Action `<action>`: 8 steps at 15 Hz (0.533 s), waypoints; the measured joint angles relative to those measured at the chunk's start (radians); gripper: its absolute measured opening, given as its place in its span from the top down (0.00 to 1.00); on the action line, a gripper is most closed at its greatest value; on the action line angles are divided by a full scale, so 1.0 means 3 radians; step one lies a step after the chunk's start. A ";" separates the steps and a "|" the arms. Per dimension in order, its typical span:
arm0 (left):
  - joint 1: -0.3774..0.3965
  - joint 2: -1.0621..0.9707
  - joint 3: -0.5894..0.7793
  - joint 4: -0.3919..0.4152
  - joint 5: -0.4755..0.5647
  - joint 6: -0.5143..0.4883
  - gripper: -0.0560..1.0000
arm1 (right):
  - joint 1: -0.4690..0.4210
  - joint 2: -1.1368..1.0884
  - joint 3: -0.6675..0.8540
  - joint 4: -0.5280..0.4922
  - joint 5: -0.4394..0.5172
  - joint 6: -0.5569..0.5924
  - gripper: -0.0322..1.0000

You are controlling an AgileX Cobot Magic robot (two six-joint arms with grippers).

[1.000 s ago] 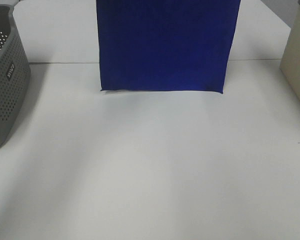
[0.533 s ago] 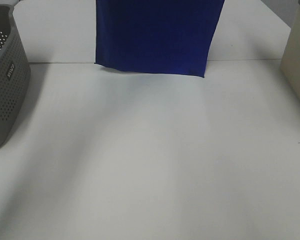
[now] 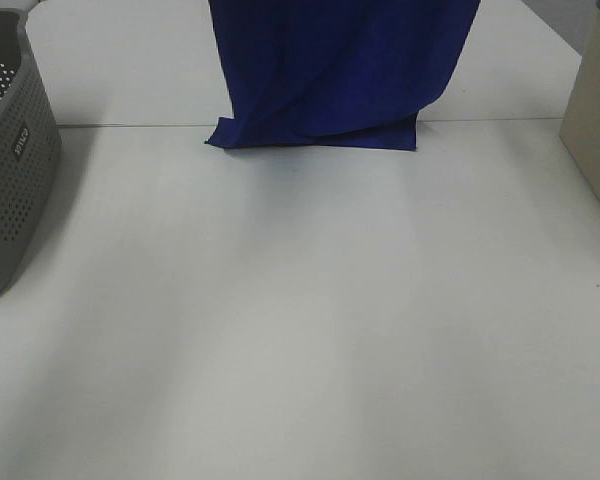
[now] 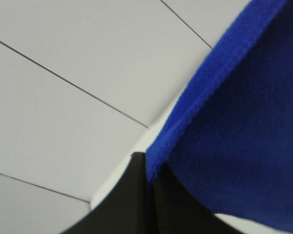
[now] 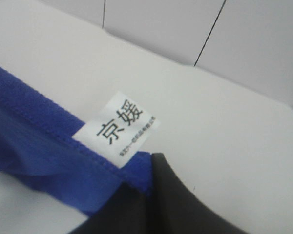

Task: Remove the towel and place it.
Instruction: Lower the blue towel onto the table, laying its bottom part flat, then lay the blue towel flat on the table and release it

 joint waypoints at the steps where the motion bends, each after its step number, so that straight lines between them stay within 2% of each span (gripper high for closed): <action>1: -0.0013 -0.0080 0.0000 -0.0183 0.0440 0.0073 0.95 | 0.0000 -0.0057 0.0000 0.0023 0.0357 0.0000 0.94; 3: -0.0013 -0.0230 0.0000 -0.0527 0.1137 0.0150 0.95 | 0.0000 -0.0127 0.0000 0.0083 0.0927 0.0027 0.94; 4: -0.0013 -0.0280 -0.0003 -0.0620 0.1340 0.0160 0.95 | 0.0000 -0.0150 0.0000 0.0120 0.1110 0.0037 0.94; 8: -0.0013 -0.0410 0.0010 -0.0773 0.1437 -0.0023 0.95 | 0.0000 -0.0237 0.0117 0.0180 0.1187 0.0277 0.94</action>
